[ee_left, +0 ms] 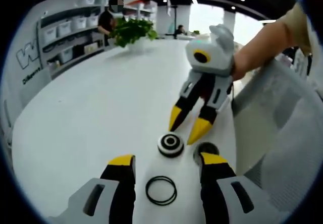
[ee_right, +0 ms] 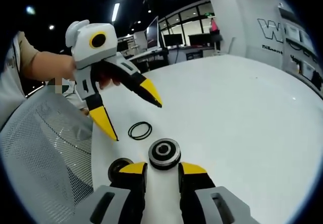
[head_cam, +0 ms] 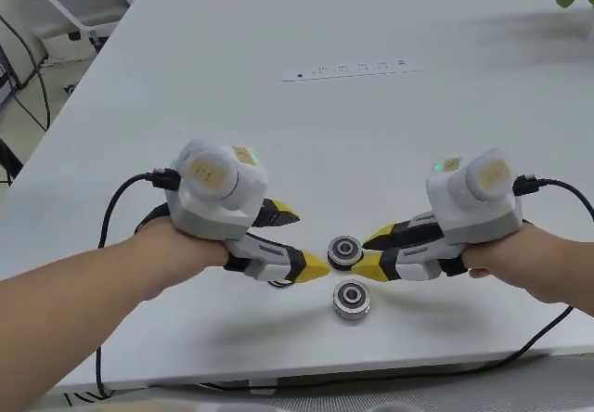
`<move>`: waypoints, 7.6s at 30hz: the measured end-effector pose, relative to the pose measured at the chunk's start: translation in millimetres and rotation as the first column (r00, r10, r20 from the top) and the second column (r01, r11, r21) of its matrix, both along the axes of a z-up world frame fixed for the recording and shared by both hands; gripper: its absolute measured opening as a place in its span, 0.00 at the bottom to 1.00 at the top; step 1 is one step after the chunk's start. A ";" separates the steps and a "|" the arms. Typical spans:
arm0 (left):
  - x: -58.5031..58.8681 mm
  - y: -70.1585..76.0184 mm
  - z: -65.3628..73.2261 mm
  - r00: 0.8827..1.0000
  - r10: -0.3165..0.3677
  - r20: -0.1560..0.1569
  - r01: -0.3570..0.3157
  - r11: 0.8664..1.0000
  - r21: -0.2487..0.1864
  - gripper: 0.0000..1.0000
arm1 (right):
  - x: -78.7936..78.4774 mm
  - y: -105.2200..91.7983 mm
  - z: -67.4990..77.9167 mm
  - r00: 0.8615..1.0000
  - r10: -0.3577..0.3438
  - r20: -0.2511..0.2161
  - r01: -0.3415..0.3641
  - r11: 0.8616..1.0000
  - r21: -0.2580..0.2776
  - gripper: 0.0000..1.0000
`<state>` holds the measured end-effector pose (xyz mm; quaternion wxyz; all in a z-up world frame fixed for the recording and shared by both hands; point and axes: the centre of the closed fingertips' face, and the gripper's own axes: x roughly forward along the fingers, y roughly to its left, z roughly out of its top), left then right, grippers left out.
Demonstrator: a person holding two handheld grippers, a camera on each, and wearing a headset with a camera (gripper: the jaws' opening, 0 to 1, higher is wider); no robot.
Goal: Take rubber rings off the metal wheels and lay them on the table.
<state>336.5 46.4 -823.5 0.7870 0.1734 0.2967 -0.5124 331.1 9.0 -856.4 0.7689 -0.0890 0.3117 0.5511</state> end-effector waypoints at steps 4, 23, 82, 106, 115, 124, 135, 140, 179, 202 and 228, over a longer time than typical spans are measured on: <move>-0.7 -5.2 -4.7 1.000 -0.013 -0.005 0.013 1.000 0.009 0.50 | -1.0 0.8 -0.9 1.000 0.000 0.003 0.000 1.000 -0.006 0.21; 4.6 -27.5 -16.4 0.999 -0.043 -0.013 0.044 0.999 0.025 0.39 | 1.4 -0.5 -2.2 1.000 -0.015 0.000 0.015 1.000 0.001 0.14; 7.1 -36.2 -22.8 1.000 -0.018 0.021 0.018 0.999 0.029 0.14 | 3.3 -4.0 -6.8 1.000 -0.021 -0.016 0.022 1.000 0.006 0.10; 6.3 -36.2 -23.2 0.999 -0.028 0.040 0.026 0.998 0.052 0.12 | 13.6 -12.3 5.9 0.960 -0.180 -0.217 0.210 0.970 0.124 0.00; 6.1 -36.8 -23.5 0.998 -0.027 0.059 0.022 0.997 0.078 0.12 | 7.1 -6.4 12.5 0.955 -0.190 -0.228 0.227 0.963 0.148 0.00; 5.6 -36.6 -23.8 0.998 -0.023 0.066 0.017 0.996 0.085 0.12 | 3.4 -1.1 15.2 0.960 -0.170 -0.222 0.207 0.966 0.154 0.00; 5.6 -36.6 -23.6 0.997 -0.023 0.073 0.017 0.996 0.087 0.11 | 3.4 0.7 15.3 0.964 -0.154 -0.216 0.190 0.969 0.159 0.00; 5.5 -36.5 -23.7 0.997 -0.024 0.073 0.017 0.996 0.086 0.11 | 3.5 0.9 15.3 0.966 -0.145 -0.213 0.181 0.970 0.163 0.00; -6.1 -30.8 -20.5 0.998 -0.043 0.048 0.039 0.995 0.088 0.23 | 4.7 4.5 18.1 0.975 -0.122 -0.188 0.155 0.973 0.173 0.00; -20.9 3.6 23.4 0.998 -0.002 0.059 0.004 1.000 -0.021 0.36 | 0.9 8.8 42.5 0.974 -0.120 -0.190 0.162 0.961 0.225 0.00; -36.2 70.5 32.8 0.992 0.105 0.068 -0.103 0.994 -0.028 0.48 | -8.9 60.3 52.4 0.980 -0.027 -0.196 0.076 0.967 0.245 0.00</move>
